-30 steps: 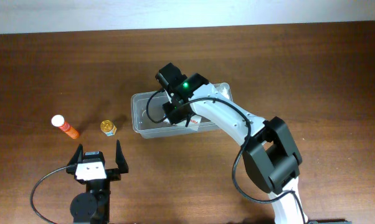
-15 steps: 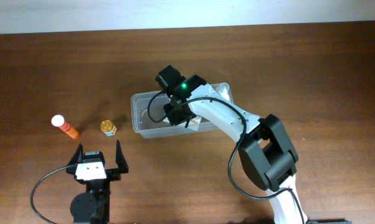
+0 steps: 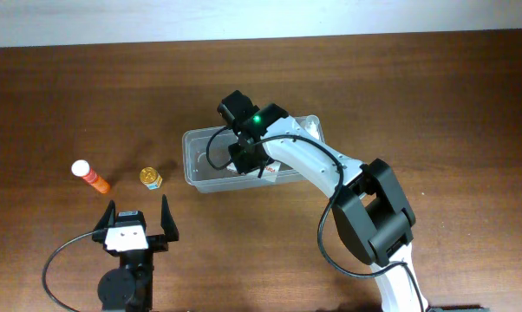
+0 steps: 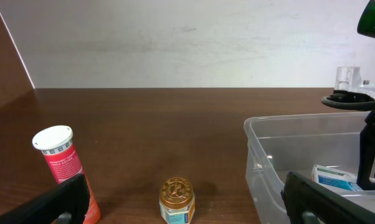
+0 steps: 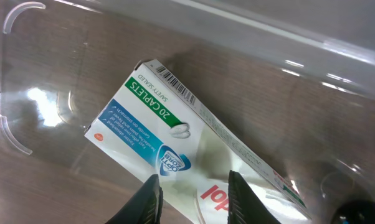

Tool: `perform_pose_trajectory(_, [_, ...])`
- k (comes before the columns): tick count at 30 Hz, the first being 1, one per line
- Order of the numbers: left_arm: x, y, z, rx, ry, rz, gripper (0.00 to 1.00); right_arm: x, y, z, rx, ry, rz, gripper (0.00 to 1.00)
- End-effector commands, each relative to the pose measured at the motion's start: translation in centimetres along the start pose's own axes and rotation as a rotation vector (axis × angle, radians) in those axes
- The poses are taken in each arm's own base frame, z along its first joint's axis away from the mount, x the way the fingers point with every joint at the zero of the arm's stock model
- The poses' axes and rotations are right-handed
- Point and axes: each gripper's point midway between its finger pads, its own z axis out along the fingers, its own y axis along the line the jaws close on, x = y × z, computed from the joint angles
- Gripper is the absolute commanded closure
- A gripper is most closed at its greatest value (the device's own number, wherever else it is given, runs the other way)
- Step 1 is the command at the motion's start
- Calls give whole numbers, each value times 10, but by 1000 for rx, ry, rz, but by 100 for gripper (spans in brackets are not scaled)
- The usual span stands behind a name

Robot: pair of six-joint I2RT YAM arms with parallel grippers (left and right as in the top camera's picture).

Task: Pack container

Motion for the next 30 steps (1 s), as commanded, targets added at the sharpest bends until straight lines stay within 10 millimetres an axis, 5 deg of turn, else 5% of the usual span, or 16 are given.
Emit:
perform_pose_trajectory(1, [2,0,0,4,-2,19,1,3,-7,5,24,15,35,73])
perform_pose_trajectory(30, [2,0,0,4,-2,19,1,9,-10,17,34,50,-37,73])
